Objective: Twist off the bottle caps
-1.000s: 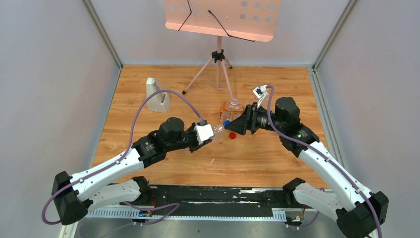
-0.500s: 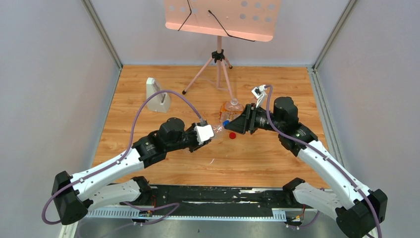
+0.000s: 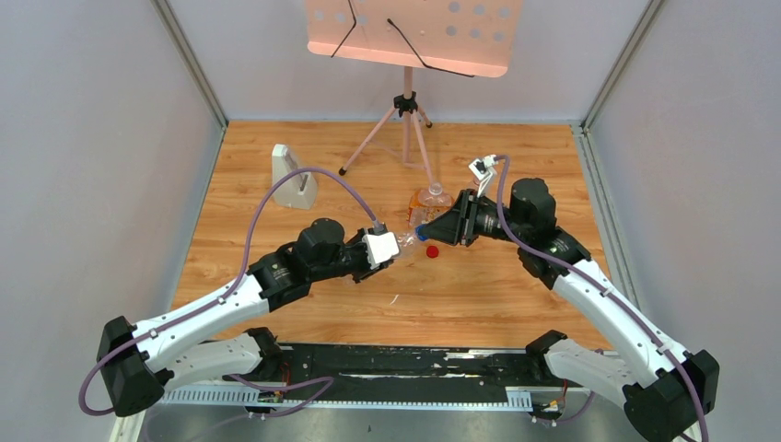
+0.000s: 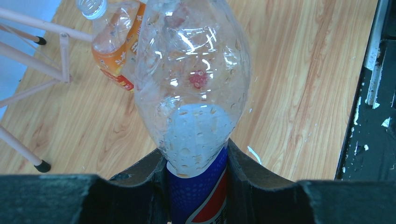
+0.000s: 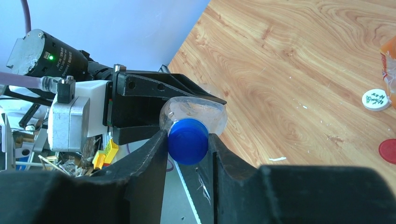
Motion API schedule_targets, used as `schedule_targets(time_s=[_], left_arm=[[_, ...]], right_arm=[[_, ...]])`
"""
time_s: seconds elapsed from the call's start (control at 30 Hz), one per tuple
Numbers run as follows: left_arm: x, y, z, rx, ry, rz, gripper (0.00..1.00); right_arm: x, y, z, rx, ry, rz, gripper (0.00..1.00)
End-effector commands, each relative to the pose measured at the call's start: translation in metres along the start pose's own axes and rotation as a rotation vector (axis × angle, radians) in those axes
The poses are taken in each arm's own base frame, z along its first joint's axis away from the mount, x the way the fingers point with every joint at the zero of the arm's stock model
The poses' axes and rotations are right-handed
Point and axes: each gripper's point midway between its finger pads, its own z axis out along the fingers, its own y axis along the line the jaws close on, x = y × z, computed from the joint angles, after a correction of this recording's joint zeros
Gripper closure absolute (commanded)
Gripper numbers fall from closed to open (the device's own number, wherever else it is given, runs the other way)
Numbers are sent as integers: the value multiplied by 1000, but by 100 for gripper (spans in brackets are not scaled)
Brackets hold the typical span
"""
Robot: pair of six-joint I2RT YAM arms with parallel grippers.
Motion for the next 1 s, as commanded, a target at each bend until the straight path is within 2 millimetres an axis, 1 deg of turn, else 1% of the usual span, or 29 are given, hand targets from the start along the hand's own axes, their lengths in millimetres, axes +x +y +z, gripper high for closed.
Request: schedule_targets(time_s=[0.0,0.17,0.23,0.3,0.4,0.43,0.47,0.5,0.53,0.6,0.63,0.67,0.7,0.73,0.83,0.9,0.93,0.97], left_arm=[[-12,3,0,-10,-36,17,100],[-13,1,-1,-4,-41,-9,100],[-19,-1,-2,8,-59,-30,100],[-22,-6,-2,32,-75,-52,100],[-26,-15,-2,96,-90,-61,100],[-32,-21,-3,143,-112,-68,100],[-32,-20,-5,153,-118,-80,100],[-39,-26,-8,203,-145,-91,100],[-39,-24,-10,211,-153,-102,100],[-46,-35,-17,297,-192,-113,100],[-47,-35,-19,313,-199,-115,100],[-48,-42,-22,360,-208,-118,100],[-50,-44,-24,377,-213,-121,100],[-50,-50,-26,417,-217,-125,100],[-52,-58,-29,476,-220,-135,100],[-52,-59,-29,482,-218,-140,100],[-51,-57,-28,467,-212,-144,100],[-50,-56,-27,456,-209,-144,100]], right_arm=[[-8,18,-2,-69,-19,-42,78],[-2,20,-5,-92,-5,-105,91],[1,22,-8,-118,6,-174,96],[5,22,-10,-155,9,-301,100],[14,20,-11,-205,14,-436,100],[18,22,-13,-235,26,-486,100],[22,25,-14,-268,37,-526,100],[25,27,-16,-295,46,-553,100],[28,30,-17,-322,55,-580,100],[31,35,-20,-364,65,-620,100],[34,37,-22,-391,75,-638,100],[37,39,-23,-417,84,-658,100],[41,40,-24,-441,92,-675,100],[43,41,-25,-458,97,-694,100],[44,43,-27,-475,94,-729,100],[40,43,-26,-459,72,-741,95],[36,43,-26,-442,53,-744,91],[32,44,-25,-423,36,-738,84]])
